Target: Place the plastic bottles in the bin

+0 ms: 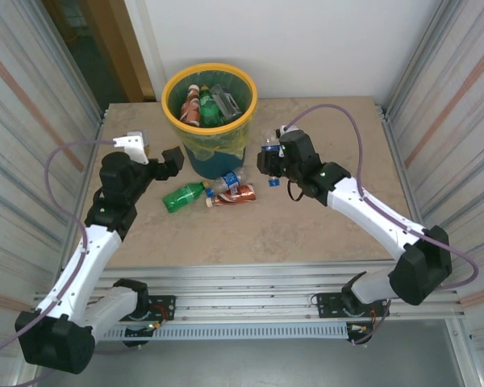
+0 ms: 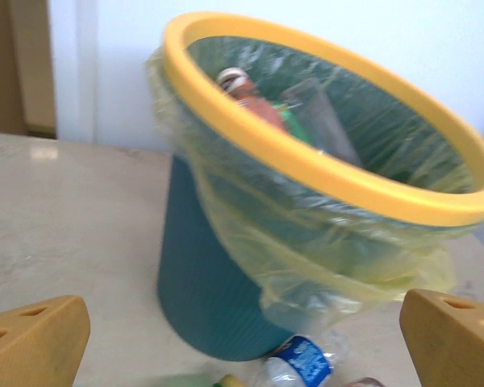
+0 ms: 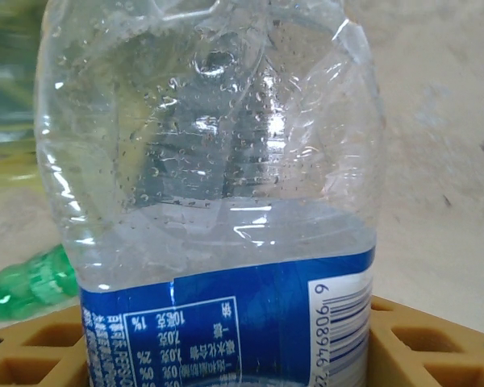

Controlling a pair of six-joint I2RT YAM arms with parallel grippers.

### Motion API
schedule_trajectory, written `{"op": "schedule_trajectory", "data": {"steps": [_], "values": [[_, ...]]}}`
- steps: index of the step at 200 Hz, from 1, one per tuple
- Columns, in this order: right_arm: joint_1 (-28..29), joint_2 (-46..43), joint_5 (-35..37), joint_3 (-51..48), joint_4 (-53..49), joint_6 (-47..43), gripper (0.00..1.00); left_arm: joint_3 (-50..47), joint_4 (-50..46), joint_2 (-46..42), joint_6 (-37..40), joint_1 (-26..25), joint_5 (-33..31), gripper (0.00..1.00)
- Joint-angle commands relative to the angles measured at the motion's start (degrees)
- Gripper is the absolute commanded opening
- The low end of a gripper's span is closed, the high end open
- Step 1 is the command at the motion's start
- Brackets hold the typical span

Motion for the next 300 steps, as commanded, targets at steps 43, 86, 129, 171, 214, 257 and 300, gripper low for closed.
{"op": "schedule_trajectory", "data": {"steps": [43, 86, 129, 171, 214, 257, 300], "values": [[7.53, -3.74, 3.16, -0.88, 9.78, -12.24, 0.38, 8.20, 3.47, 2.16, -0.73, -7.60, 7.92, 0.99], [9.48, -2.52, 2.13, 1.08, 11.58, -14.75, 0.38, 13.68, 3.31, 8.25, -0.84, -12.23, 15.49, 0.99], [11.54, -0.96, 2.65, 3.76, 12.29, -17.70, 0.39, 17.20, 5.08, 14.02, -3.78, -14.37, 21.79, 0.96], [12.52, 0.62, 2.74, 5.48, 12.75, -19.17, 0.39, 19.69, 6.09, 18.43, -6.37, -15.11, 25.78, 0.92], [13.02, 1.29, 2.65, 6.41, 12.75, -20.16, 0.40, 20.26, 7.41, 20.27, -8.20, -15.11, 26.78, 0.73], [13.00, 0.99, 3.18, 6.09, 12.75, -20.21, 0.49, 20.43, 7.76, 20.56, -8.75, -15.10, 26.59, 0.42], [12.98, -0.20, 4.21, 4.93, 12.82, -20.23, 0.67, 20.44, 8.17, 20.54, -8.67, -15.08, 25.75, 0.15]]}}
